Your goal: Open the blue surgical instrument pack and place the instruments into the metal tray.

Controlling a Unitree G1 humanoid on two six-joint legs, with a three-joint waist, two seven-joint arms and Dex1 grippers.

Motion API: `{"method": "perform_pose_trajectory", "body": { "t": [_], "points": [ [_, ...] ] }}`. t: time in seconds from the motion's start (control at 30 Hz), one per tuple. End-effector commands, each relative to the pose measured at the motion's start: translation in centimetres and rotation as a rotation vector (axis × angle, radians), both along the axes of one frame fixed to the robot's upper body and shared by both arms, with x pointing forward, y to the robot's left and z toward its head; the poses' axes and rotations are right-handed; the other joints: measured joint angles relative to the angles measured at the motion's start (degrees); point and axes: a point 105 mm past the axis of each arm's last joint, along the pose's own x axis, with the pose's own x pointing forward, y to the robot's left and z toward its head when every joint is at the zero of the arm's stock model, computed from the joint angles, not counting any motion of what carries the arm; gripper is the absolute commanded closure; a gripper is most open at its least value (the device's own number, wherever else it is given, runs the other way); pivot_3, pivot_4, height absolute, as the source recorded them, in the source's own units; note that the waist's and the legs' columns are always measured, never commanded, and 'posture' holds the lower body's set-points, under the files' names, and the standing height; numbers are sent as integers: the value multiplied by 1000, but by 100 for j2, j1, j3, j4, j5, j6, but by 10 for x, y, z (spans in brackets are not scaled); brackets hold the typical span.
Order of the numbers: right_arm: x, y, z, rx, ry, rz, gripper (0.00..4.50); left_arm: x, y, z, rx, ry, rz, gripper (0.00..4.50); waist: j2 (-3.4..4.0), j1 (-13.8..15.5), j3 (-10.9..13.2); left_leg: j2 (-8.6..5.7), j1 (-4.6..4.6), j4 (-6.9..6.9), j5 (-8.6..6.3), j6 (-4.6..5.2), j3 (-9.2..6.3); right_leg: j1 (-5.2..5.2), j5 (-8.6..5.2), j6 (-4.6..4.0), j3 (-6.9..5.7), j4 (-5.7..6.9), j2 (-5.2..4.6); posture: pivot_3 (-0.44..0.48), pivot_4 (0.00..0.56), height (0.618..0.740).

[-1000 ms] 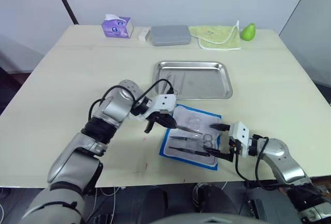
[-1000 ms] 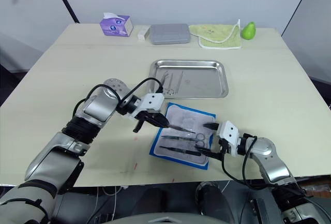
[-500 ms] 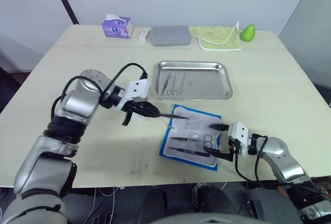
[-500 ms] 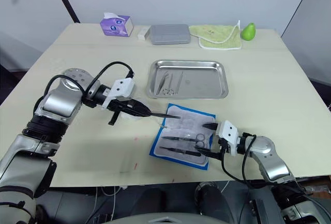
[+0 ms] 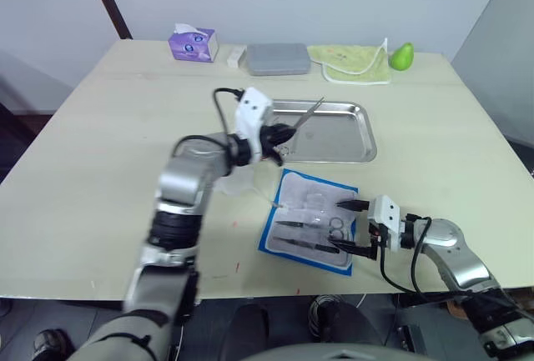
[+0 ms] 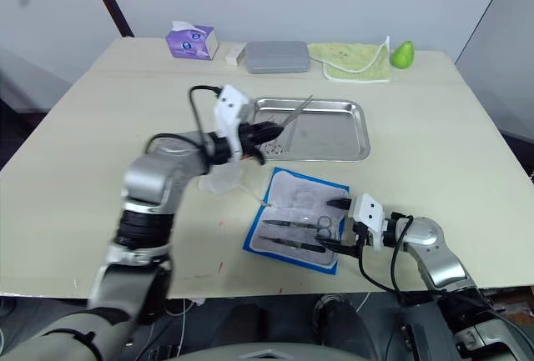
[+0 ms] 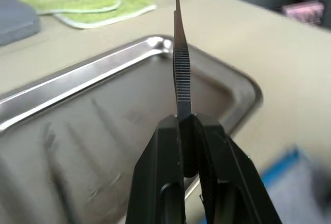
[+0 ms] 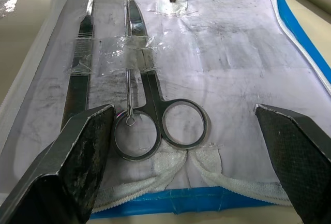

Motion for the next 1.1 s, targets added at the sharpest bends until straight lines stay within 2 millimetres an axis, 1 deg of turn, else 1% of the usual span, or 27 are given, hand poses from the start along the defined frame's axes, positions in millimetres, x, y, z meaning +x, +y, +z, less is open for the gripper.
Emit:
{"method": "perform_pose_trajectory", "body": {
  "t": [0.03,0.1,0.13,0.23,0.27,0.33,0.5,0.8,0.97,1.1],
  "points": [
    [-34,-28,-79,-260,274,-25,0,20,3,16,5,-36,232,4470,25,-8,-8,-3,1,0,0,0,-2,0,0,0,3,0,-2,0,150,736],
    [-33,-29,-77,-259,274,-25,0,24,-6,15,3,-39,266,4470,58,-11,-25,-7,6,-7,0,0,1,0,0,0,9,0,-2,0,150,736],
    [-33,-29,-77,-260,275,-23,0,28,-9,10,12,-7,307,4470,65,-9,-29,-10,6,-9,0,0,3,0,0,0,10,0,-2,0,150,736],
    [-34,-30,-74,-264,276,-15,0,35,-21,-4,46,62,366,4470,65,5,-32,-17,6,-8,0,0,5,1,0,0,2,0,-7,0,150,736],
    [-34,-30,-73,-265,276,-13,0,36,-25,-6,50,59,366,4470,66,5,-32,-19,5,-8,0,0,6,0,0,0,2,-1,-9,0,150,736],
    [-34,-30,-72,-264,275,-10,0,38,-29,-9,52,64,388,4470,67,5,-31,-22,1,-8,0,0,6,-1,0,0,3,-3,-12,0,150,736],
    [-34,-27,-66,-261,272,-4,0,41,-38,-30,89,103,424,4470,72,16,-28,-28,-6,-8,0,-1,6,-1,0,0,-2,-6,-17,0,150,736],
    [-34,-26,-61,-261,275,-5,0,43,-50,-48,102,142,441,4470,104,18,-3,-31,-13,-8,0,-1,7,-2,0,1,-7,-11,-18,0,150,736],
    [-35,-25,-59,-261,279,-8,0,43,-49,-52,115,147,449,4470,112,18,8,-32,-17,-8,0,-1,6,-3,0,2,-9,-12,-18,0,150,736],
    [-37,-26,-62,-263,284,-11,0,42,-52,-51,111,148,437,4470,114,20,9,-33,-17,-8,0,-2,5,-3,-1,3,-10,-13,-19,0,150,736]
  ]
}}
